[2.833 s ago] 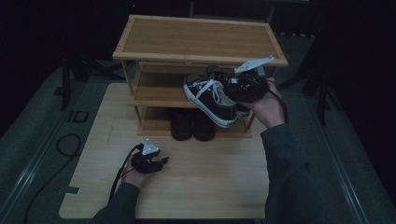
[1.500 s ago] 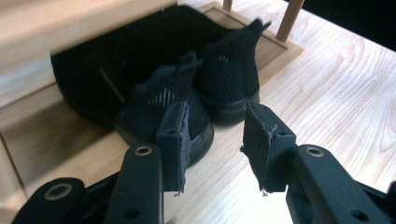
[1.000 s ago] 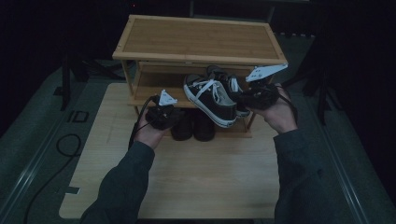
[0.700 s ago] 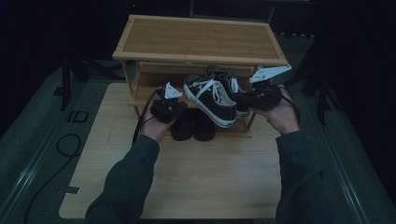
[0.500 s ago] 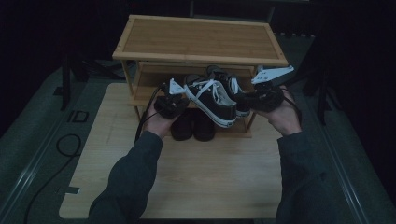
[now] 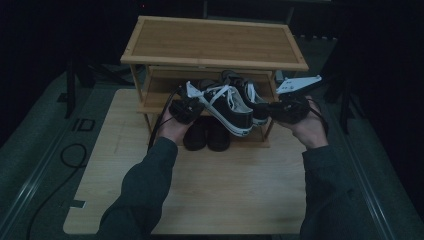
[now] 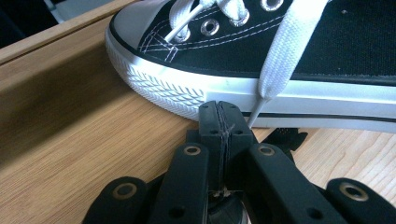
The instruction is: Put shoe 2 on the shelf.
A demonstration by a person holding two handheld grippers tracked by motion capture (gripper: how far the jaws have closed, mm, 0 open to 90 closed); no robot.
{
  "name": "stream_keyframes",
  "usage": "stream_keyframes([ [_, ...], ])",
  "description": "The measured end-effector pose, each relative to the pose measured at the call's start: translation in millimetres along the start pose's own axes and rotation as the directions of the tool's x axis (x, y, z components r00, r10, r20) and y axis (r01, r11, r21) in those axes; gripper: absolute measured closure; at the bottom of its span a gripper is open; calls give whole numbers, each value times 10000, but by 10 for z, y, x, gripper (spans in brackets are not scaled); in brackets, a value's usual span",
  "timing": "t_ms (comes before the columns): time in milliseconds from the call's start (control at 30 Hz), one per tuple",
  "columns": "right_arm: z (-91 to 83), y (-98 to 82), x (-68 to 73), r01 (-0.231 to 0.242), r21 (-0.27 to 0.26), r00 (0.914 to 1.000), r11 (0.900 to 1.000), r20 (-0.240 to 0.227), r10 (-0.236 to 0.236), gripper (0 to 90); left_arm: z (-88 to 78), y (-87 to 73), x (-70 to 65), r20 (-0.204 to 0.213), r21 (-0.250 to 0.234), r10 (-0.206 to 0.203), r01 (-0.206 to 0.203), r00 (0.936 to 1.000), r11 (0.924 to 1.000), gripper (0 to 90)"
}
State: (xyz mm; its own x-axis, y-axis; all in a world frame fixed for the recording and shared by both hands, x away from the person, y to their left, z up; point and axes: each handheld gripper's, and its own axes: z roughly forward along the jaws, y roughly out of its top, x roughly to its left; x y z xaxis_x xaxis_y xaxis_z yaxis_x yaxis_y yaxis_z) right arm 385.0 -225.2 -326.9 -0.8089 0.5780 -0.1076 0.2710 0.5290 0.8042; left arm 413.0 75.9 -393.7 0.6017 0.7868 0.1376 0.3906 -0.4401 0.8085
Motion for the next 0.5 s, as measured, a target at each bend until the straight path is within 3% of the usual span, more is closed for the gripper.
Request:
stream_keyframes([
  [367, 42, -45, 7, 7, 64, 9999, 10000, -120, -7, 879, 47, 30, 36, -462, 191, -95, 104, 9989, 9998, 895],
  [400, 43, -50, 5, 11, 64, 9999, 10000, -138, -10, 879, 57, 31, 37, -837, 258, -24, 46, 9965, 9997, 898],
  [433, 43, -50, 5, 11, 64, 9999, 10000, -138, -10, 879, 57, 31, 37, -837, 258, -24, 46, 9965, 9997, 900],
  [467, 42, -69, 1, -6, 87, 9999, 10000, -152, 7, 878, 98, 27, 90, -766, 234, -488, 508, 9959, 9984, 900],
  [500, 40, -77, 0, 2, 93, 9999, 10000, -170, -1, 878, 98, 27, 90, -766, 234, -488, 508, 9959, 9984, 900],
])
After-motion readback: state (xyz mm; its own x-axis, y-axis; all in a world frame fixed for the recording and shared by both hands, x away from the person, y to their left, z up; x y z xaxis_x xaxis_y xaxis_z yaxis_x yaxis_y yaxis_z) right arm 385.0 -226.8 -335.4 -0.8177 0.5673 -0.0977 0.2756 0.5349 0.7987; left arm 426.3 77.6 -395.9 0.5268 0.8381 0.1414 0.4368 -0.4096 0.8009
